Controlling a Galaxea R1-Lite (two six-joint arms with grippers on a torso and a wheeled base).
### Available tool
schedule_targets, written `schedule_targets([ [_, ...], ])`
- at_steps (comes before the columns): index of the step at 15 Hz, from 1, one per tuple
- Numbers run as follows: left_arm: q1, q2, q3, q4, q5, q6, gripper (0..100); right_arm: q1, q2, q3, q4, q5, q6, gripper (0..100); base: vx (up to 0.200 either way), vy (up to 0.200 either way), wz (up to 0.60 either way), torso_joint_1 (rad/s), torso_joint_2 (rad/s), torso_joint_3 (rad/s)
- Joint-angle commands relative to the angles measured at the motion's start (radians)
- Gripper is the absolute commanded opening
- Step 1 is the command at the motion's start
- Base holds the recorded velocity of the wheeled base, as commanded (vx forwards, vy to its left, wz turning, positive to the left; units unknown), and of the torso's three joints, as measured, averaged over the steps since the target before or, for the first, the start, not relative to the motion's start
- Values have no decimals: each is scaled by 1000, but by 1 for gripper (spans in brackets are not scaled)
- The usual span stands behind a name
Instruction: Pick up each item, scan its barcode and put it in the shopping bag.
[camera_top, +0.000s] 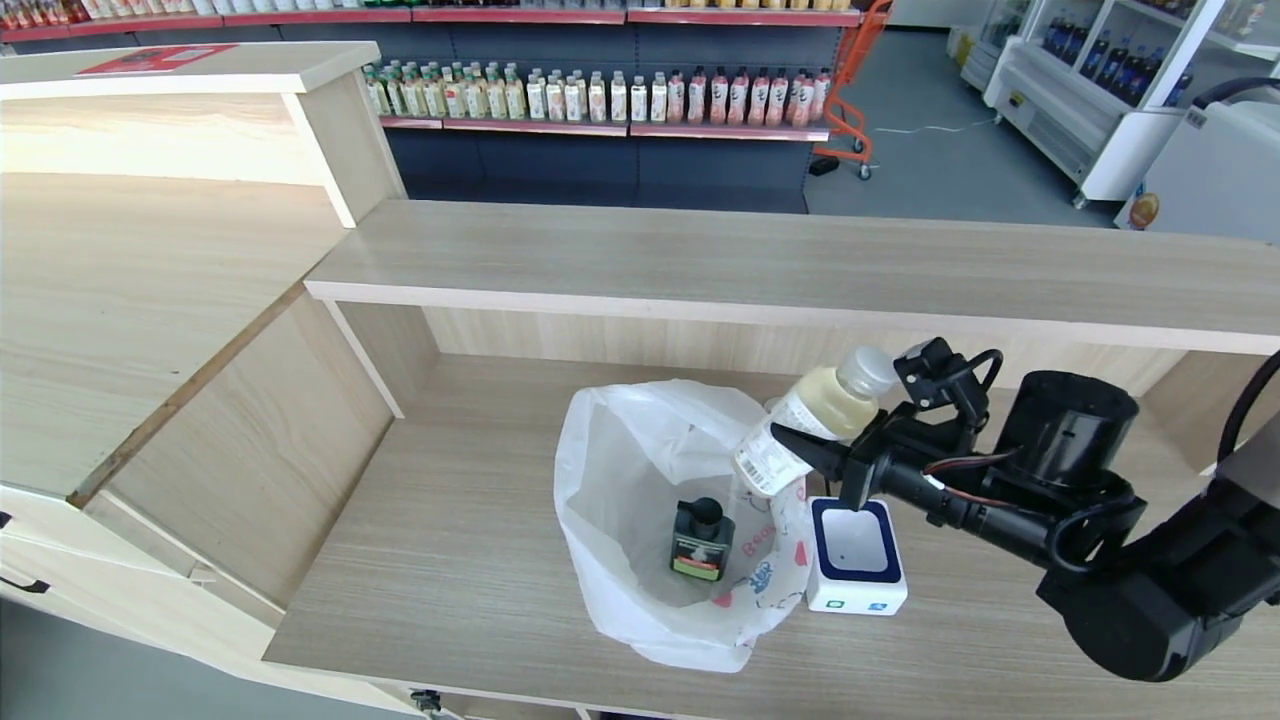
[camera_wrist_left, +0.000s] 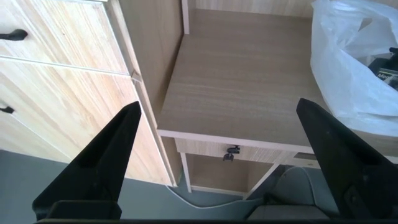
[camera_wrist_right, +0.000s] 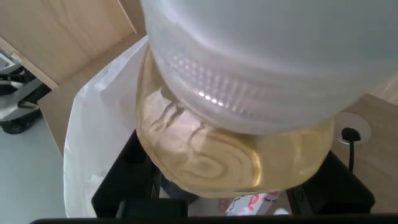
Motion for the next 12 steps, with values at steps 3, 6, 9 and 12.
schedule_targets([
  [3,0,0,0,0,0,0,100,2,191,-121,-39,4,5,0,0,0,0,0,0,0],
  [6,0,0,0,0,0,0,100,4,255,-173,-40,7,11,0,0,0,0,0,0,0],
  [9,0,0,0,0,0,0,100,4,317,-230,-31,9,14,0,0,0,0,0,0,0],
  [12,0,0,0,0,0,0,100,5,349,-237,-29,9,14,0,0,0,0,0,0,0],
])
